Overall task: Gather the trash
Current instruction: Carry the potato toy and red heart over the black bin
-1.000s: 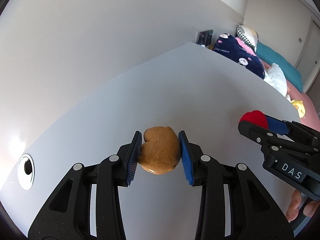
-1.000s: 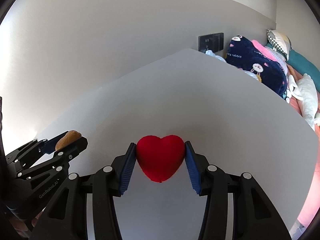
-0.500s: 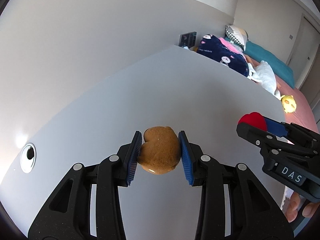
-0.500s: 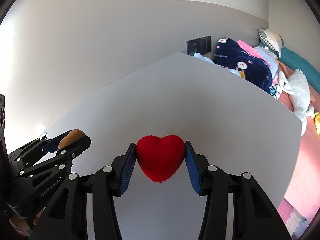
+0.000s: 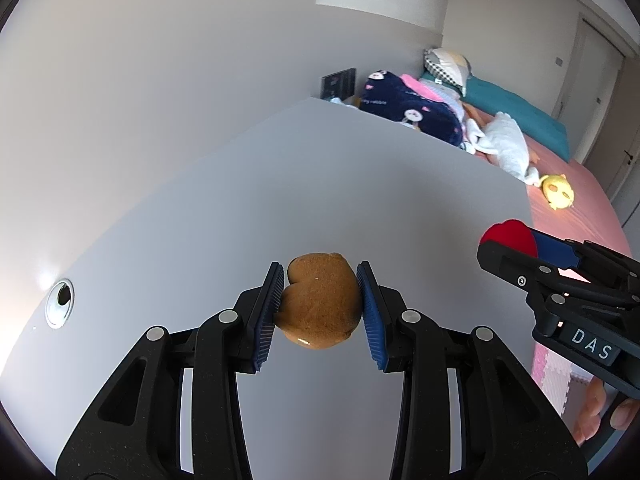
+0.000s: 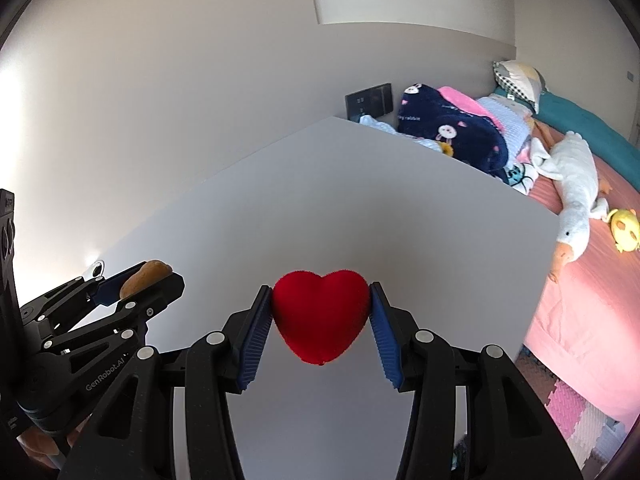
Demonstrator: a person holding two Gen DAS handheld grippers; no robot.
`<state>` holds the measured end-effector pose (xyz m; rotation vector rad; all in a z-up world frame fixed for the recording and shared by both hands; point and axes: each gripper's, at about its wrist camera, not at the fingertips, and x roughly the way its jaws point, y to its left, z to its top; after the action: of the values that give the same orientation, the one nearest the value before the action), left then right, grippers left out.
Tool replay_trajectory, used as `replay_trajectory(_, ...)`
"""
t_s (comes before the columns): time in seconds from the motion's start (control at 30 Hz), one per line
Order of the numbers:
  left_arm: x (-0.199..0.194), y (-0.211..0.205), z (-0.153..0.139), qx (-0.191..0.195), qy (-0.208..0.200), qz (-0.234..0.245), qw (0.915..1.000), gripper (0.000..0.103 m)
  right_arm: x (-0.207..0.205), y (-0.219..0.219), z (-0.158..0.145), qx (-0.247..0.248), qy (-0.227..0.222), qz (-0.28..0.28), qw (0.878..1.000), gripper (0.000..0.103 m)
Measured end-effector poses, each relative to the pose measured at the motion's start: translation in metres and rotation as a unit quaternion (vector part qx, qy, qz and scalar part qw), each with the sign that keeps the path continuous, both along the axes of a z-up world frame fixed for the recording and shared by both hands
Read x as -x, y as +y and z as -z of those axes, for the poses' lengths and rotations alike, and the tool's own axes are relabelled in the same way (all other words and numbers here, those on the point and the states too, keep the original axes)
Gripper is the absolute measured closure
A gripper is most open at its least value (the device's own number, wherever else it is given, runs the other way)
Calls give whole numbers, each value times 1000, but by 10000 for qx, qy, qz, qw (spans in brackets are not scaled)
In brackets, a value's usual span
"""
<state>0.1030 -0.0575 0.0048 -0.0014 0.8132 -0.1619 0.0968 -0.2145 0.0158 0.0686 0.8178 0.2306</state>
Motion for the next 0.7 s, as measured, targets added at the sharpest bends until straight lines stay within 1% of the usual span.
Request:
replay_trajectory(0.13, 13, -11, -3, -6, -54, 114, 9999, 66, 18, -11, -5, -15, -59, 90, 9999, 53)
replay_trajectory(0.37, 30, -32, -1, -17, -29, 310, 9995, 66, 41, -30, -4, 9, -63, 208, 9998, 53)
replay_trajectory(0.7, 50, -75, -2, -74, -67, 719, 9974, 66, 78, -69, -2, -64, -94, 536, 9985, 53)
